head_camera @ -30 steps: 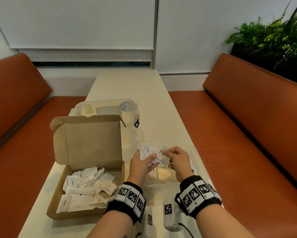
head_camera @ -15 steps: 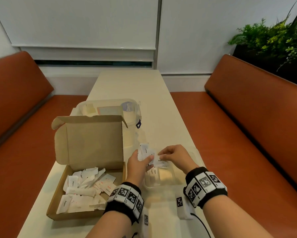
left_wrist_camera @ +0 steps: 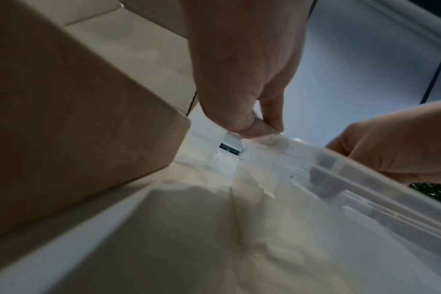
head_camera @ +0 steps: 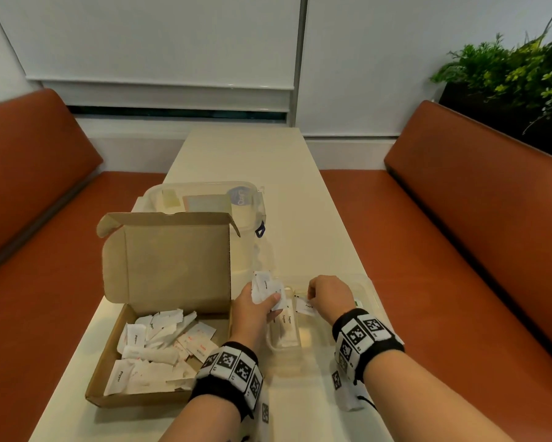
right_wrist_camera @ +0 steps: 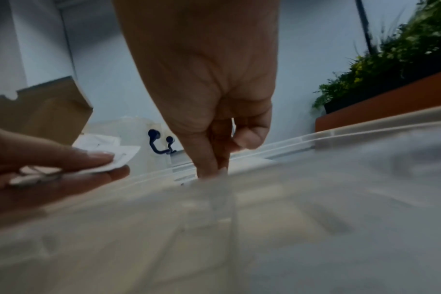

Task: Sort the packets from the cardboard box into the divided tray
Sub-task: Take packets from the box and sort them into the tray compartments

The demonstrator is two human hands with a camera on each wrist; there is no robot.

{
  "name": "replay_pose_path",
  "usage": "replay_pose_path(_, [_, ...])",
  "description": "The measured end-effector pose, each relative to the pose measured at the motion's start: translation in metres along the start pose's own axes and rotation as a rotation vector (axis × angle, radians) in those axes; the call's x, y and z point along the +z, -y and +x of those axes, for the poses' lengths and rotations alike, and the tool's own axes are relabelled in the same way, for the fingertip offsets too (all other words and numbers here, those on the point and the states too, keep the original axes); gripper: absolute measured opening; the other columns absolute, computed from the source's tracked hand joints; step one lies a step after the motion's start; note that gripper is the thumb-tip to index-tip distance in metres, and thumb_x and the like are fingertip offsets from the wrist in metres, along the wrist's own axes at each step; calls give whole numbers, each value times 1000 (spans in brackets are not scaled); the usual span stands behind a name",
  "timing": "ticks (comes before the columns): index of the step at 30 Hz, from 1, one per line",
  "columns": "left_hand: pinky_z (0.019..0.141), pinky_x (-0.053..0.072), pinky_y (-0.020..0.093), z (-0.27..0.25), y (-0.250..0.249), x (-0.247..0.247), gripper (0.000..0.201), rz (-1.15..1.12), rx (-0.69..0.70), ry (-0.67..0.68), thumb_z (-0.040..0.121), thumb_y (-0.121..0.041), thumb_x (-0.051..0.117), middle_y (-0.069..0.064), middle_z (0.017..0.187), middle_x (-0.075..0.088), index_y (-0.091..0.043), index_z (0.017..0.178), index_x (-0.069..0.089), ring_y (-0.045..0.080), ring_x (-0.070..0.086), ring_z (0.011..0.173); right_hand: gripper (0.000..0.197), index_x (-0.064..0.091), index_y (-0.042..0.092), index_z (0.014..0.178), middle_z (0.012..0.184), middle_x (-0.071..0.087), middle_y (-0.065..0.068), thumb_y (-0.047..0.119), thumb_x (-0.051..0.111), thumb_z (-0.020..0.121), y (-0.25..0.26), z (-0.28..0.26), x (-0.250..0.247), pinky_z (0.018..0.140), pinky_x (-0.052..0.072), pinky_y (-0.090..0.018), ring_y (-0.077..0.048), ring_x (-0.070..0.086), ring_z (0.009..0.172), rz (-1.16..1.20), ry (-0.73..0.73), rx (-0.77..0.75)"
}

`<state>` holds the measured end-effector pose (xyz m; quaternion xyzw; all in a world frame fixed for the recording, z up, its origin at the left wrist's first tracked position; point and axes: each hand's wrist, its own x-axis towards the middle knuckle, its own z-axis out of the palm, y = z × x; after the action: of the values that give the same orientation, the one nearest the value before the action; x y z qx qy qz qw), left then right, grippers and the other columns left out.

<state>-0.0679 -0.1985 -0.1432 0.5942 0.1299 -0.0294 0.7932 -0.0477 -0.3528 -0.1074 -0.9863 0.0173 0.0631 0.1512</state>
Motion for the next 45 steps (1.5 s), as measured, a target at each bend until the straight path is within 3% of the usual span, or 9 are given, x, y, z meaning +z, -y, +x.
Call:
replay_pose_path(5, [61, 56, 22, 1, 0, 0, 25, 4, -7, 12, 85, 2, 65, 6, 100, 67, -15, 103, 62, 19, 66, 89, 24, 64, 7, 103, 104, 67, -8, -2, 47, 89, 5, 2, 1, 78, 49, -29, -24, 62, 91, -215, 80, -72])
replay_pose_path(9, [59, 55, 20, 1, -1, 0, 25, 8, -11, 16, 85, 3, 65, 4, 97, 66, -16, 100, 62, 17, 66, 86, 19, 57, 13, 87, 90, 59, -7, -3, 45, 87, 8, 3, 4, 69, 40, -26, -21, 48, 76, -258, 125, -97])
replay_pose_path(14, [58, 56, 20, 1, -2, 0, 25, 21, -15, 18, 85, 5, 64, 4, 95, 65, -19, 94, 62, 15, 65, 84, 25, 71, 9, 105, 110, 67, -9, 3, 53, 89, 6, 7, 6, 85, 48, -28, -25, 63, 97, -214, 191, -76])
replay_pose_path(26, [60, 57, 22, 2, -3, 0, 26, 45, -19, 24, 84, 4, 66, 5, 97, 64, -17, 99, 62, 17, 65, 84, 18, 70, 15, 104, 117, 55, -6, 13, 61, 89, -6, 4, 13, 88, 45, -29, -24, 54, 105, -159, 109, -162])
replay_pose_path(31, [64, 58, 26, 1, -5, 2, 27, 56, -25, 49, 83, 5, 66, 11, 103, 65, -14, 102, 62, 22, 66, 89, 18, 67, 17, 105, 104, 64, -2, 21, 55, 93, 8, 0, -2, 77, 44, -23, -15, 58, 89, 197, -86, -123])
replay_pose_path(33, [65, 58, 26, 0, -6, 4, 28, 64, -28, 69, 83, 4, 67, 12, 103, 65, -11, 105, 61, 23, 66, 89, 17, 67, 14, 99, 91, 66, -2, 27, 59, 90, 15, -1, -7, 68, 43, -21, -12, 58, 77, 426, -71, -83])
replay_pose_path(37, [64, 58, 24, -7, -9, 9, 28, 40, -35, 104, 86, -3, 66, 14, 106, 65, -8, 113, 59, 22, 67, 91, 9, 70, 13, 92, 73, 62, 3, 16, 68, 84, 19, -4, -12, 58, 39, -11, -4, 53, 65, 614, 13, -73])
replay_pose_path(40, [65, 59, 26, -10, -11, 11, 22, -14, -33, 79, 92, -9, 60, 11, 106, 65, -11, 114, 59, 22, 67, 93, 3, 70, 13, 84, 78, 68, -2, 11, 70, 82, 14, -6, -12, 61, 44, -15, -9, 58, 69, 752, -34, -11])
replay_pose_path(45, [67, 60, 26, -10, -14, 14, 22, -35, -19, 19, 94, -10, 56, 8, 107, 65, -14, 116, 57, 22, 67, 97, 8, 65, 14, 77, 81, 71, -6, 10, 69, 83, 3, -11, -6, 50, 41, -15, -7, 55, 56, 873, -77, 106])
